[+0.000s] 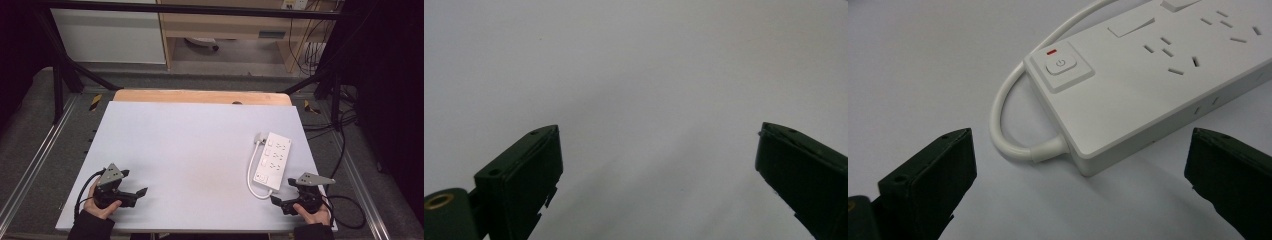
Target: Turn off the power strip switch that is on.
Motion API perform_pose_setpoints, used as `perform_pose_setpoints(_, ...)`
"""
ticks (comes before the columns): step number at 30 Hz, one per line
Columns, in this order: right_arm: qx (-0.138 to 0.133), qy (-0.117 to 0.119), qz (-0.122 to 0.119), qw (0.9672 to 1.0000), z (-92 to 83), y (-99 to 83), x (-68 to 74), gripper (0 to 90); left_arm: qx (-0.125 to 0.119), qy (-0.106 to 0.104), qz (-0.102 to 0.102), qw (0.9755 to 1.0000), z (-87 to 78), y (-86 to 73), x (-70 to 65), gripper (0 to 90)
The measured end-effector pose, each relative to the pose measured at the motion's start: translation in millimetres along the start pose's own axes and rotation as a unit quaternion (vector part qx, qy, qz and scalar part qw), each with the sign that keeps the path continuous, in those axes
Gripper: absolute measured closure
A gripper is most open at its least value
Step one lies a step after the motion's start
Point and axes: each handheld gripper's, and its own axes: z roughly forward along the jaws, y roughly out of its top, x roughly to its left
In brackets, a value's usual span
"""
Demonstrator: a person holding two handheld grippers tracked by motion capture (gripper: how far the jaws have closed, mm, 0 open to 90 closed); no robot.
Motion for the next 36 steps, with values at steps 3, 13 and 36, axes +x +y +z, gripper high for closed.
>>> perform_pose_setpoints(3, -0.001, 0.000, 0.001, 1.0000, -0.3, 0.0, -0.1, 0.8, 0.003, 0.001, 0.000, 1.0000, 0.5, -0.6, 0.4, 5.0)
perform_pose_setpoints(13, 0.002, -0.002, -0.002, 1.0000, -0.3, 0.2, 0.5, 0.8, 0.003, 0.001, -0.001, 1.0000, 0.7, -0.7, 0.1, 5.3)
perform_pose_setpoints(36, -0.004, -0.006, -0.019, 0.9998, -2.3, 7.9, 7.1, 0.7, 0.002, 0.007, -0.003, 1.0000, -0.5, -1.5, 1.6, 5.6)
